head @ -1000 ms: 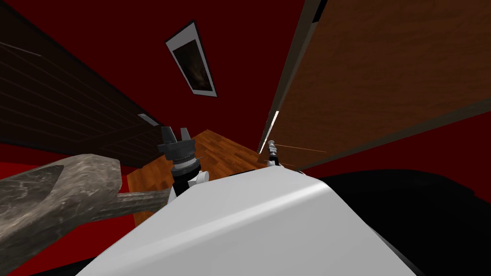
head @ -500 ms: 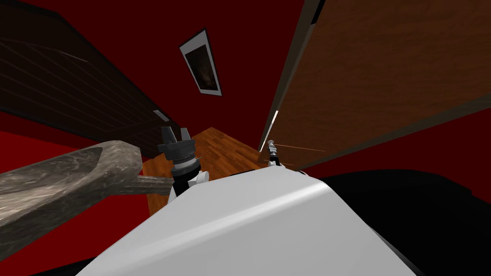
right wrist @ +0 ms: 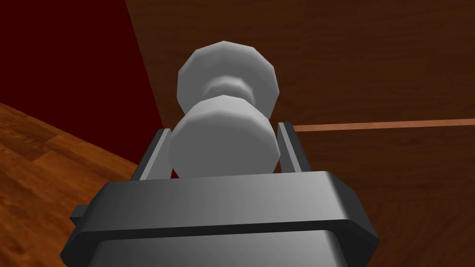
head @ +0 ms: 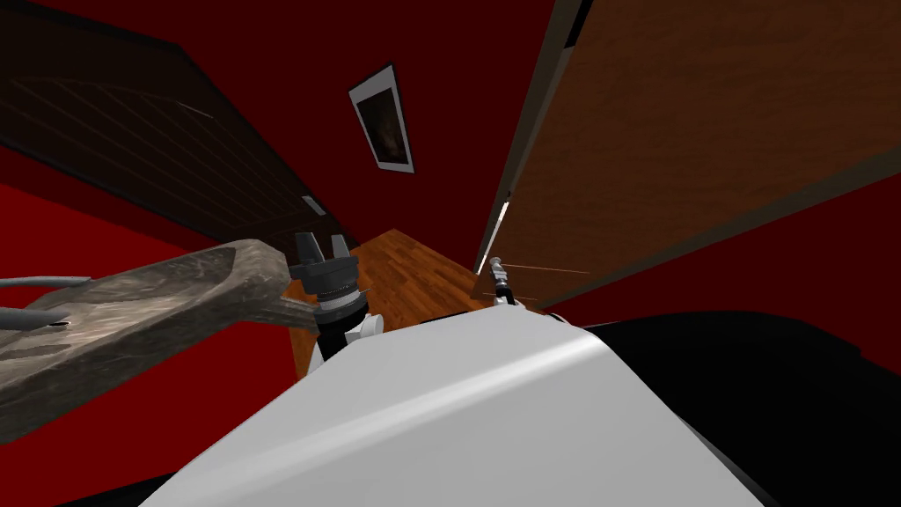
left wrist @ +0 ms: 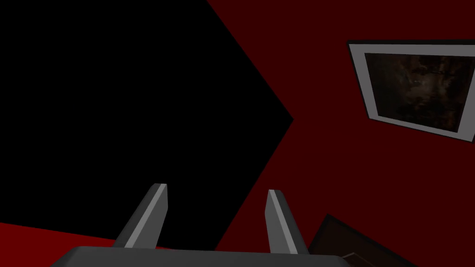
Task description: Pull the door open
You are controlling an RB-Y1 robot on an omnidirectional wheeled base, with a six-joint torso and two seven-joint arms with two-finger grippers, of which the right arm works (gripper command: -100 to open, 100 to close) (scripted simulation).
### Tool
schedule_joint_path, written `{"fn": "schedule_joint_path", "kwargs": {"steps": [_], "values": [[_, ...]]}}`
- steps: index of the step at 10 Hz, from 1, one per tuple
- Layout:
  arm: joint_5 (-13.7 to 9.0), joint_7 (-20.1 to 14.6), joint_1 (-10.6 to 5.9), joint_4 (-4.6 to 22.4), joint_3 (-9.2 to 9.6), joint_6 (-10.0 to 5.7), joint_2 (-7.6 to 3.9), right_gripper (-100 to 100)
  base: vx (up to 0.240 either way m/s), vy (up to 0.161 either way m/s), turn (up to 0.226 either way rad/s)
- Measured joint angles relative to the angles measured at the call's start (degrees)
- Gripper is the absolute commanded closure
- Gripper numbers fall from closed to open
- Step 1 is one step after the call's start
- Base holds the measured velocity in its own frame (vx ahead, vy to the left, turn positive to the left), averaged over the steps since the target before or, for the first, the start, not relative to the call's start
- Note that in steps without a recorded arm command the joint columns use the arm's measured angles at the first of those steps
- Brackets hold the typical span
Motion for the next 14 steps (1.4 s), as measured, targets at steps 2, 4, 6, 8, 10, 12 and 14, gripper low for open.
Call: {"fn": "schedule_joint_path", "kwargs": {"steps": [2,4,6,8,10,12,14], "values": [[0.71,-1.32,0.86,-1.23,1.50,0.21,-0.59,100,-0.260,-0.048,0.115],[1.17,-1.93,1.34,-1.50,2.40,0.24,-0.66,100,-0.134,-0.020,0.065],[1.82,-3.10,1.58,-1.87,3.41,-0.17,-1.40,100,-0.246,-0.029,0.090],[2.75,-4.61,2.01,-2.14,4.79,-0.88,-2.38,100,-0.211,-0.021,0.065],[3.63,-5.98,2.91,-3.00,6.18,-1.08,-3.16,100,-0.208,-0.032,0.062],[4.37,-7.29,3.32,-3.17,7.33,-1.73,-3.84,100,-0.203,-0.054,0.061],[4.80,-7.85,3.60,-3.42,8.02,-1.79,-3.95,100,-0.121,-0.012,0.067]]}}
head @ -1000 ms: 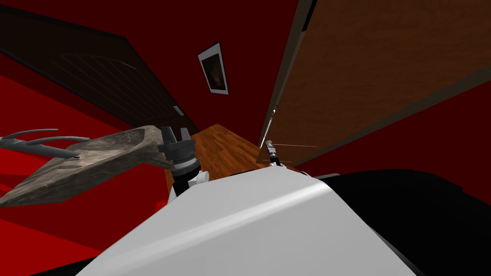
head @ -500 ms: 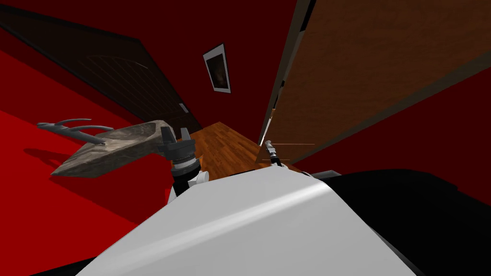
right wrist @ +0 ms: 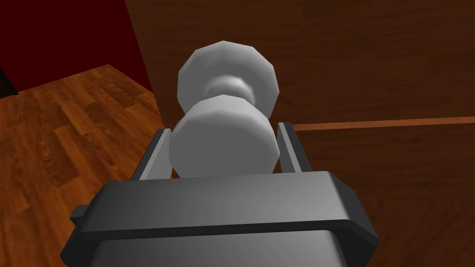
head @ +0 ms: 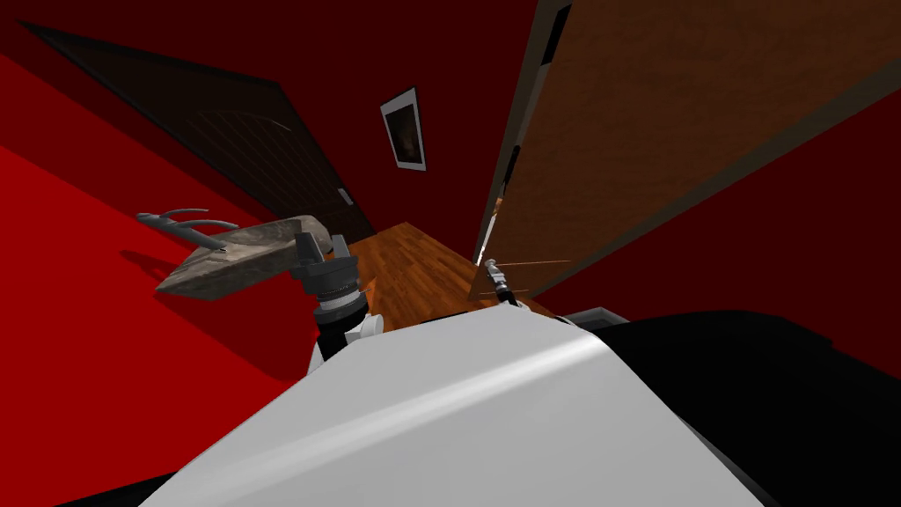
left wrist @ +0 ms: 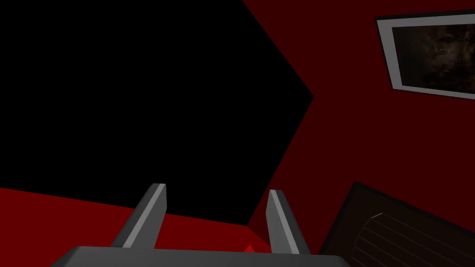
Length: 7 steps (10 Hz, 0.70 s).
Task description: Pull the door open
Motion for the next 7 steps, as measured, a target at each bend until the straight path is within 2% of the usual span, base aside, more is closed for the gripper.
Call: {"fn": "schedule_joint_path", "kwargs": {"steps": [3,7], "values": [[0.90,-1.94,0.87,-0.35,1.52,-1.43,-1.52,100,-0.198,-0.055,0.081],[2.42,-4.85,2.51,-0.65,4.05,-4.07,-3.64,100,-0.198,-0.040,0.076]]}}
